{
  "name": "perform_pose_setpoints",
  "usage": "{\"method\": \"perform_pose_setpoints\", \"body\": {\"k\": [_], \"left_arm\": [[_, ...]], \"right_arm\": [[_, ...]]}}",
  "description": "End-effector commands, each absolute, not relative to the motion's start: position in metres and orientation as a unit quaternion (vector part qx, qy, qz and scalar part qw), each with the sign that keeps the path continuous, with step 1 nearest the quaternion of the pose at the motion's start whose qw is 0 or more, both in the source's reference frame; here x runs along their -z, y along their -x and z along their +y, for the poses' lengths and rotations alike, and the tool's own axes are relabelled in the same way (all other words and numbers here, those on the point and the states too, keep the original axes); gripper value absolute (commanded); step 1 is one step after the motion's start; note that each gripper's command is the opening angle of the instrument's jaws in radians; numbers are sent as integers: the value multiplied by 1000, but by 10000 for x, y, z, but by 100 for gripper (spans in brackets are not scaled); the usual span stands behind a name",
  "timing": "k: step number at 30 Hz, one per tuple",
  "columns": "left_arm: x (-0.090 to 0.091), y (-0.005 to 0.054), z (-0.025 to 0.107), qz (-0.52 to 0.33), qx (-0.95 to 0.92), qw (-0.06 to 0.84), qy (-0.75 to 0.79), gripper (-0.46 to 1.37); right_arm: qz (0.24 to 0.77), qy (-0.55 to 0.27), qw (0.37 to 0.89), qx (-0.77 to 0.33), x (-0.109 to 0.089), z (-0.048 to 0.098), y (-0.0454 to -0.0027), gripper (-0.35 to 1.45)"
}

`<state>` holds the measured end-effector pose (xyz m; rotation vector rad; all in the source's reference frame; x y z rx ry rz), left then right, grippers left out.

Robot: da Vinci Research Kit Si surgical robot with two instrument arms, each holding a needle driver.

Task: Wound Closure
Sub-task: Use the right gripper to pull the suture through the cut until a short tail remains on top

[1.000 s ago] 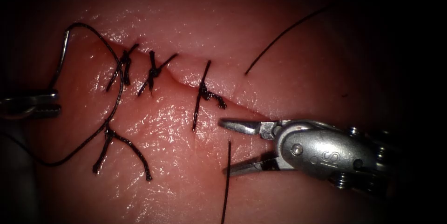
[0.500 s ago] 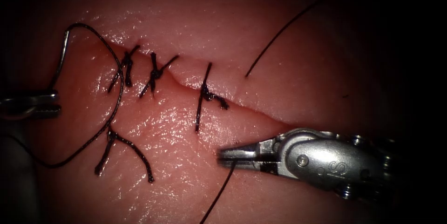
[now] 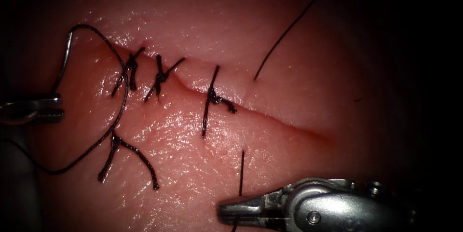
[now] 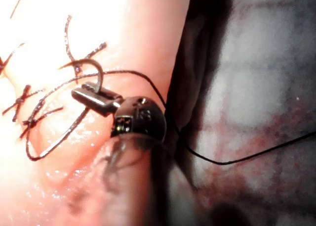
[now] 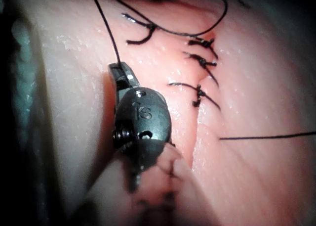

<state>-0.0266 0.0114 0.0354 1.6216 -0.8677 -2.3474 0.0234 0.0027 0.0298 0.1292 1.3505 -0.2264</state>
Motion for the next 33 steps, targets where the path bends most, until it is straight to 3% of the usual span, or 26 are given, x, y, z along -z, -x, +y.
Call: {"method": "perform_pose_setpoints", "body": {"k": [1, 28, 29, 30, 31, 33], "left_arm": [[-354, 266, 114, -287, 786, 82, -542, -35], [-354, 266, 114, -288, 785, 85, -541, -35], [-354, 266, 114, -288, 785, 85, -541, -35], [-354, 266, 114, -288, 785, 85, -541, -35], [-354, 267, 114, -288, 785, 85, -541, -35], [-354, 267, 114, -288, 785, 85, -541, -35]], "right_arm": [[624, -59, 772, 106, -299, 26, -235, -35], [636, -131, 747, 141, -271, -43, -274, -29], [638, -126, 748, 134, -272, -39, -273, 20], [640, -122, 748, 129, -272, -37, -272, 47], [639, -111, 752, 117, -271, -32, -271, 90], [638, -97, 757, 102, -270, -27, -270, 116]]}}
